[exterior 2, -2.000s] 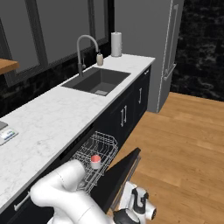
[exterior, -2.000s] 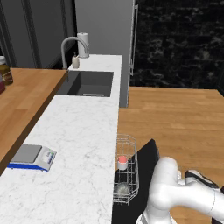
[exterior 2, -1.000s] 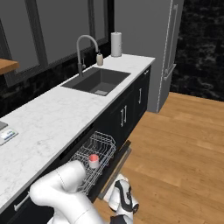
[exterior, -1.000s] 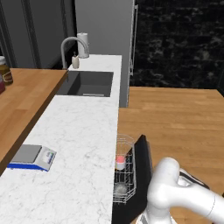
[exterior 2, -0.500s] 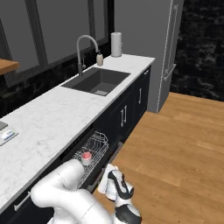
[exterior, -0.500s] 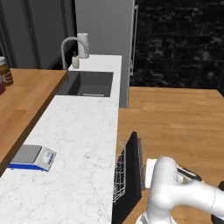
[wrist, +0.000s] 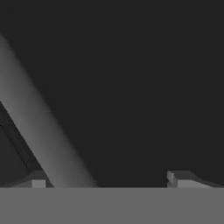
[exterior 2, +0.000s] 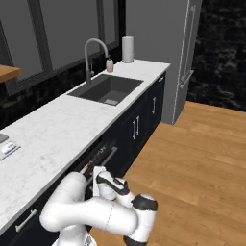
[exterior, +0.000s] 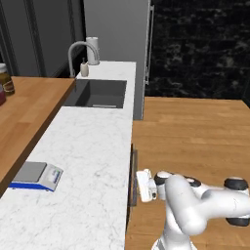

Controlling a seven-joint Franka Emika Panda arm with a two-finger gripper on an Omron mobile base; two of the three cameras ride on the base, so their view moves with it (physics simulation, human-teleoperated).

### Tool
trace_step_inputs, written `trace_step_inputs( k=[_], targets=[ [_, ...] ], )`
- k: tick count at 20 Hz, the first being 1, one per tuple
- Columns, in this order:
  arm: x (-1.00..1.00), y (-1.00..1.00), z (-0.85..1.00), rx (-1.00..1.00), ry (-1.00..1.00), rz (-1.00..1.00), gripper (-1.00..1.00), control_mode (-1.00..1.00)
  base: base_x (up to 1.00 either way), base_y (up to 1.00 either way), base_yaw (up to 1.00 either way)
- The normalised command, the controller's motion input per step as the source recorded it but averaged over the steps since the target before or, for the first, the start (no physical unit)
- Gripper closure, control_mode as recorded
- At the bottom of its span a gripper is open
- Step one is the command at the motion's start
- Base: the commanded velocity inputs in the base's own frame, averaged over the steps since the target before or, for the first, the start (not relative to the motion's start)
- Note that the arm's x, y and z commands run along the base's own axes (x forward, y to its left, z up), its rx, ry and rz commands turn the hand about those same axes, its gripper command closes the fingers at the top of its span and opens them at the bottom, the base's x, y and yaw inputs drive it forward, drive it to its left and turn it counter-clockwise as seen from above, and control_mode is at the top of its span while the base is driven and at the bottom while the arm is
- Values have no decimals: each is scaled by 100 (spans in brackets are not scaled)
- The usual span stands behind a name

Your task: Pick up the cup and bowl from the counter, place them in the dishwasher, and close the dishwasher door.

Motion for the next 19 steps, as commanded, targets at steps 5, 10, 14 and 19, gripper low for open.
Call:
trace_step_inputs(
  k=[5,10,14,19],
  targets=[
    [56,89,-100,31,-49,11,-100,-100,0,0,0],
    [14,54,-100,51,-41,0,-100,-100,0,0,0],
    [0,47,-100,70,-31,-4,-100,-100,0,0,0],
    [9,35,-100,82,-29,0,-100,-100,0,0,0]
  ],
)
